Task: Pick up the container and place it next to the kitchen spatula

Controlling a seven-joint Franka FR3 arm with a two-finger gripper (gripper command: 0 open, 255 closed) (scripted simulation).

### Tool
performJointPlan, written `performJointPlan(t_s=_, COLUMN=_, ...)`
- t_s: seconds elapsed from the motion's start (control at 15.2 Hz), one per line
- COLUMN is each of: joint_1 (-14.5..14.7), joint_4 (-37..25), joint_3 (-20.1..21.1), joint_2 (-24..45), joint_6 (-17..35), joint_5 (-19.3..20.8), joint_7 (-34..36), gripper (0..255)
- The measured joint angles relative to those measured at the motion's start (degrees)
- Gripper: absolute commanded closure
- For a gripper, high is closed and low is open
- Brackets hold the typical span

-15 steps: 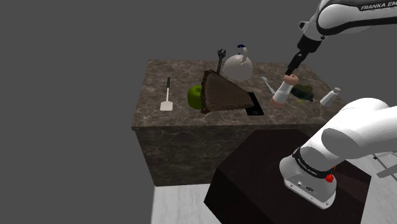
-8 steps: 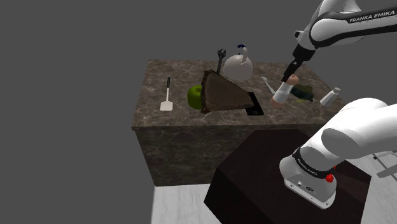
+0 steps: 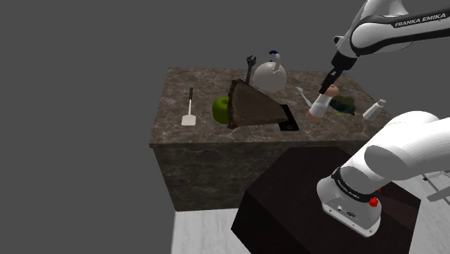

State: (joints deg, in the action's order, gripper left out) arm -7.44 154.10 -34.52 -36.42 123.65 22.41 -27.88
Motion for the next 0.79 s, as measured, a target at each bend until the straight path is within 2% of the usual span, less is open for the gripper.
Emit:
performJointPlan(t_s=0.59, joint_1=0.0, joint_4=0.0, joint_3=0.0, joint_2=0.0, joint_6=0.01, joint_5=0.0, joint_7=-0.01, gripper=255)
performJointPlan(t_s=0.79, joint_1=-0.03, joint_4=-0.96, joint_3=0.67, joint_2=-0.91, joint_6=-1.91, joint_5=-0.35, joint_7=0.01, gripper=255)
